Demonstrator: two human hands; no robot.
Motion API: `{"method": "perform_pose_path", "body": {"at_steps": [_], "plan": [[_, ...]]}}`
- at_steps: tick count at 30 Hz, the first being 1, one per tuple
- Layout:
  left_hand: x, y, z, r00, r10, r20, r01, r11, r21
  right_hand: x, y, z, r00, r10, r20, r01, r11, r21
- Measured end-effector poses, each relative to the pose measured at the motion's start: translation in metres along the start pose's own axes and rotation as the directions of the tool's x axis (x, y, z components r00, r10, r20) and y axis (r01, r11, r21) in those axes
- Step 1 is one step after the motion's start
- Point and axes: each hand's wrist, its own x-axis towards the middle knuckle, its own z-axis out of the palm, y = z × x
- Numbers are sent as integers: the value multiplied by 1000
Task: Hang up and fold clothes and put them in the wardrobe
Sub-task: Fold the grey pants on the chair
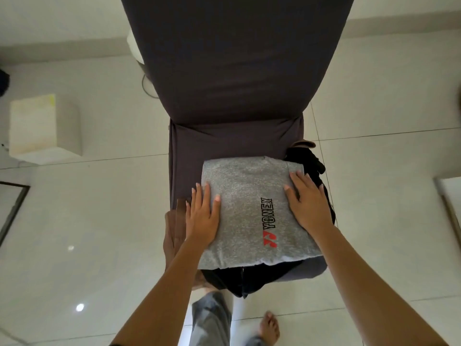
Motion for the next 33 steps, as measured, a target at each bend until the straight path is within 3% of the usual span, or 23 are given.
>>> {"method": "perform_pose_path", "body": {"at_steps": [4,6,7,9,10,11,14,16,18,21,23,25,26,29,33], "plan": [[-34,-16,3,994,-74,-82,73,997,-17,-38,4,5,969,186,-164,-138,955,264],[-57,-16,3,936,-252,-244,203,957,-209,-66,0,7,908,343,-243,-229,888,399],[-69,-14,3,838,-436,-328,304,872,-383,-80,-4,8,861,435,-263,-278,836,473],[-92,-11,8,528,-802,-277,490,555,-672,-105,-7,16,762,606,-230,-347,681,645],[-104,-9,10,444,-877,-183,530,422,-736,-115,-6,20,736,655,-174,-351,588,729],[-113,-8,12,435,-898,-73,534,322,-782,-122,-4,25,738,668,-98,-352,505,788],[-127,4,17,592,-734,331,534,50,-844,-131,-3,25,784,594,180,-430,311,848],[-127,10,17,696,-545,468,507,-89,-857,-130,-1,21,791,536,294,-492,272,827],[-125,13,17,748,-465,473,452,-164,-877,-128,4,16,805,491,334,-489,228,842],[-122,13,20,733,-563,382,387,-116,-915,-126,12,12,790,510,339,-471,154,868],[-125,16,20,738,-570,361,361,-118,-925,-129,13,14,748,553,366,-483,77,872],[-129,16,19,747,-549,374,322,-194,-927,-135,10,14,693,590,415,-506,-12,862],[-131,17,16,751,-534,389,306,-240,-921,-137,11,15,674,609,418,-514,-20,858],[-132,12,3,768,-492,410,274,-327,-904,-136,18,10,697,624,352,-518,99,850],[-121,-6,-8,766,-447,462,341,-326,-882,-119,25,-7,722,538,435,-608,193,770]]}}
